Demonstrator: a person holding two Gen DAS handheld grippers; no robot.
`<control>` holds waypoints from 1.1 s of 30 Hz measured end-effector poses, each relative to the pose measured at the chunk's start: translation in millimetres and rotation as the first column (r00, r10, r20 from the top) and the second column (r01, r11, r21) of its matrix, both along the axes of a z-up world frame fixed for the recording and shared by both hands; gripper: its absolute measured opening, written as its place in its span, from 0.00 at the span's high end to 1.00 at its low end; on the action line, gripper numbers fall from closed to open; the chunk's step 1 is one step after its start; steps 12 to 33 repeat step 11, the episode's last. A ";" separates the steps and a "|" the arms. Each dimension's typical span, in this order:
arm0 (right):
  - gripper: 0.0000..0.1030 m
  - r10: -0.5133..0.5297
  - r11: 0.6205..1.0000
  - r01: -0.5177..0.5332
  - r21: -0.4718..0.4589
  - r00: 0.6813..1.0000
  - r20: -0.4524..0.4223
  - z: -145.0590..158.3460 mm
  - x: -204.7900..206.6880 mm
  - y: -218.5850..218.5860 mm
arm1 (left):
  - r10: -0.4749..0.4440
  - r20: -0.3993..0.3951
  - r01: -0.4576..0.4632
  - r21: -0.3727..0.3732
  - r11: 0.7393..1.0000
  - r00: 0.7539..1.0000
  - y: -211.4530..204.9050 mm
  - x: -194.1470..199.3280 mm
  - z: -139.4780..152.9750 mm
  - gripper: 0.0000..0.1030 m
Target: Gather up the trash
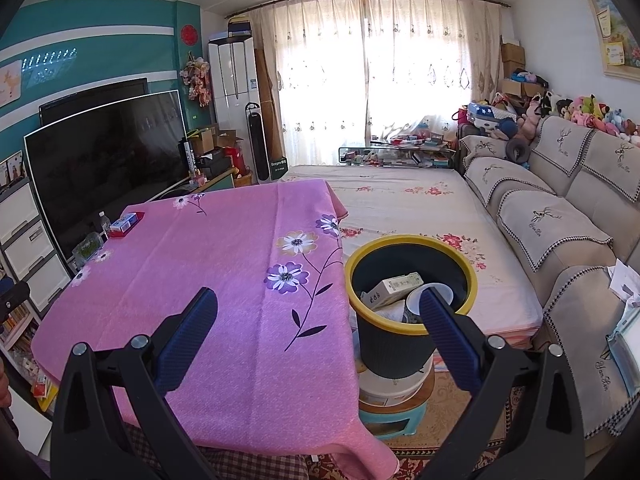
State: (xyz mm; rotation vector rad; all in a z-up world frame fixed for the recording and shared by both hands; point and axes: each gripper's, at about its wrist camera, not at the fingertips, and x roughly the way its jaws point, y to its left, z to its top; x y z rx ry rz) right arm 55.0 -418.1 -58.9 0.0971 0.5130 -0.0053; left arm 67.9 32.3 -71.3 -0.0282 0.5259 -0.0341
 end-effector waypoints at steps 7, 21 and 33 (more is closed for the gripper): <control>0.07 0.015 1.000 -0.015 -0.015 1.000 -0.014 -0.9 19.7 5.2 | -0.013 -0.076 0.011 -0.027 1.000 0.997 15.1 40.9 -7.2 0.05; 0.07 0.071 0.997 -0.073 -0.025 0.997 -0.043 -2.7 69.4 23.4 | 0.014 -0.114 -0.016 -0.015 1.000 0.993 36.3 107.7 -15.4 0.05; 0.07 0.071 0.997 -0.073 -0.025 0.997 -0.043 -2.7 69.4 23.4 | 0.014 -0.114 -0.016 -0.015 1.000 0.993 36.3 107.7 -15.4 0.05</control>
